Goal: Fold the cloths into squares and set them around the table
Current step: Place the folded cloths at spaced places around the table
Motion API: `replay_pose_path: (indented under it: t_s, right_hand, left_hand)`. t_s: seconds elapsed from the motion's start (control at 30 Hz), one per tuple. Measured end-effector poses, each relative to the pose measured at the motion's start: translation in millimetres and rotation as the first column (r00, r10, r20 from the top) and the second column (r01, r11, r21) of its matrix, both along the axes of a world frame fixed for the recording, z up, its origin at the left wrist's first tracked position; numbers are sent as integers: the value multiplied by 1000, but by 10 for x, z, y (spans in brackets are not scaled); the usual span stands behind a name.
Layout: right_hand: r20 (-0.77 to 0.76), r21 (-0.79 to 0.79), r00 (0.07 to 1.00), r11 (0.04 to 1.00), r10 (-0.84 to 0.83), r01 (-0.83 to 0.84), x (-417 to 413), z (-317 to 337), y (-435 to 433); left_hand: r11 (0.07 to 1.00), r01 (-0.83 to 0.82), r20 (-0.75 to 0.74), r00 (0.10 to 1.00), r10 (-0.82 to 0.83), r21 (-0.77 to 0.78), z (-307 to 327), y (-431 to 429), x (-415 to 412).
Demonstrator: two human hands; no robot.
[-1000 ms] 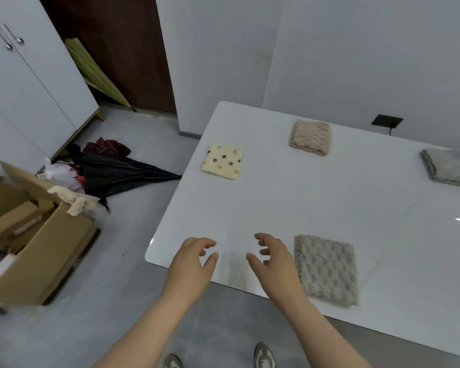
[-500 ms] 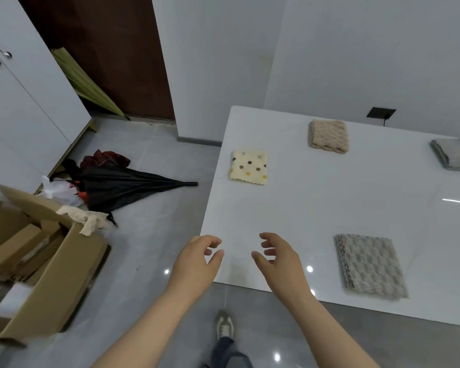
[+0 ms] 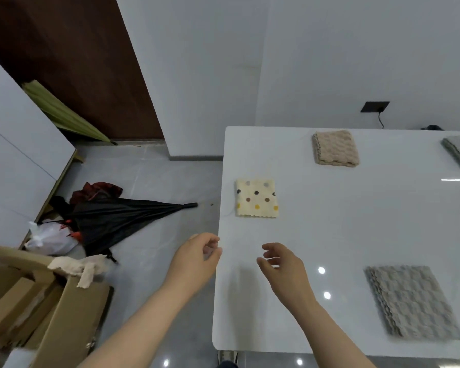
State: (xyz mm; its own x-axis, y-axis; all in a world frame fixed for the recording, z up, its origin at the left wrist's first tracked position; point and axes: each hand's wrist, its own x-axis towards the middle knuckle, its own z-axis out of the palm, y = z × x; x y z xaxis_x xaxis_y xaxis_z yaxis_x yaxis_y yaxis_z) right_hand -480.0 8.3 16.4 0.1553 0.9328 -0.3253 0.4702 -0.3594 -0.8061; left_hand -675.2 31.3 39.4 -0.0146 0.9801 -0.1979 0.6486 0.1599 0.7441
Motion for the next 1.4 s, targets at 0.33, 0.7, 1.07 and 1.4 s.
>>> replay_pose_path:
  t_s: [0.33, 0.7, 1.07, 1.4]
  right_hand:
    - [54, -58, 985, 984, -163, 166, -223, -35, 364]
    - [140, -147, 911, 901, -389, 407, -1086, -101, 886]
    - [115, -224, 763, 732, -636, 643, -1394, -213, 1139]
    - [96, -310, 589, 538, -802, 784, -1191, -470, 1596]
  left_hand:
    - [981, 188, 1, 982, -189, -43, -73, 765, -146]
    - [866, 496, -27, 867, -498, -65, -135, 1914, -712]
    - [699, 700, -43, 701, -712, -146, -329, 2605, -688]
    - [576, 767, -69, 583, -810, -281, -622, 3169, -162]
